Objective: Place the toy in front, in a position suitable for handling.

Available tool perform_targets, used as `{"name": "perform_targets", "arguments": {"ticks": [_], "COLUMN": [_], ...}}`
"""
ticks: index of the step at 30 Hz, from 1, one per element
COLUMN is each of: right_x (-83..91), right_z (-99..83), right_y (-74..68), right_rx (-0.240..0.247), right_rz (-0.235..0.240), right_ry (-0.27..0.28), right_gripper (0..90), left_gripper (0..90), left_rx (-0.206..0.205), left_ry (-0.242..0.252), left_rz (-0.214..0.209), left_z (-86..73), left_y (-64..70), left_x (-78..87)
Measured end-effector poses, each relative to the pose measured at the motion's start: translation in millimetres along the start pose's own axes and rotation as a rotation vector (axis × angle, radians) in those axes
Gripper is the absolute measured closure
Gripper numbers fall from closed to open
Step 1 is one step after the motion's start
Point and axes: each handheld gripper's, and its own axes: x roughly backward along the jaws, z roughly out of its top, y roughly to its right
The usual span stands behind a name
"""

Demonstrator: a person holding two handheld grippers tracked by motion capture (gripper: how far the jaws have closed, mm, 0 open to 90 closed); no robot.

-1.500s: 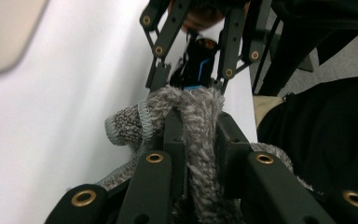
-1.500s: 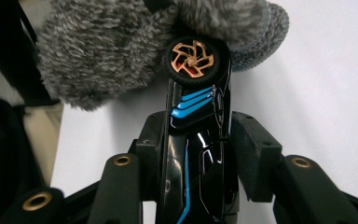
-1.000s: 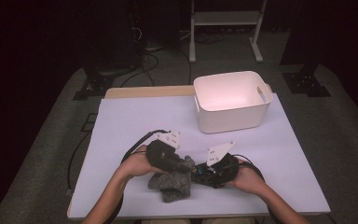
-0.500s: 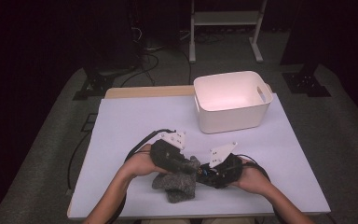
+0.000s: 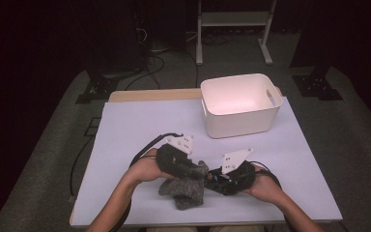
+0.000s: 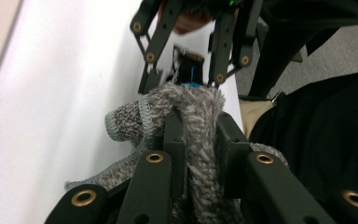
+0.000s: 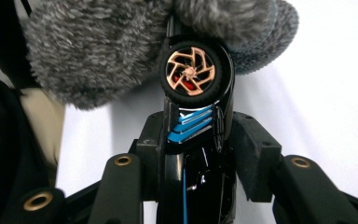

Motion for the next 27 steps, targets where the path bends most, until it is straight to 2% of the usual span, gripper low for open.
{"name": "perform_targets", "arguments": {"ticks": [5, 7, 9, 13, 16, 18, 27], "right_x": [-1.8, -4.7, -9.9, -5.0, 0.6, 3.2, 12.6], "right_z": [7.6, 10.6, 11.4, 6.2, 4.9, 4.4, 0.2], "right_y": [5.6, 7.4, 7.9, 6.2, 4.5, 3.7, 3.3], "right_rx": [-0.018, -0.029, -0.024, -0.028, -0.018, -0.012, -0.007], "right_rz": [0.013, 0.027, 0.036, 0.031, 0.015, 0.012, 0.004], "right_ry": [0.092, 0.127, 0.118, 0.126, 0.111, 0.103, 0.085], "right_gripper": [57.1, 57.0, 56.9, 56.8, 56.9, 57.0, 56.9], "left_gripper": [77.6, 77.6, 77.6, 77.8, 77.8, 77.6, 77.6], "left_rx": [-0.016, -0.019, -0.027, -0.044, -0.071, -0.075, -0.052], "left_ry": [0.013, 0.004, -0.026, 0.012, 0.003, 0.005, 0.044], "left_rz": [0.023, 0.020, 0.021, -0.013, -0.017, -0.017, -0.030], "left_z": [13.2, 17.9, 21.1, 28.9, 37.3, 40.4, 35.5], "left_y": [2.9, 3.2, 3.3, 3.7, 4.7, 5.8, 1.9], "left_x": [17.8, 18.1, 12.7, 5.1, 0.8, -0.3, 4.6]}}
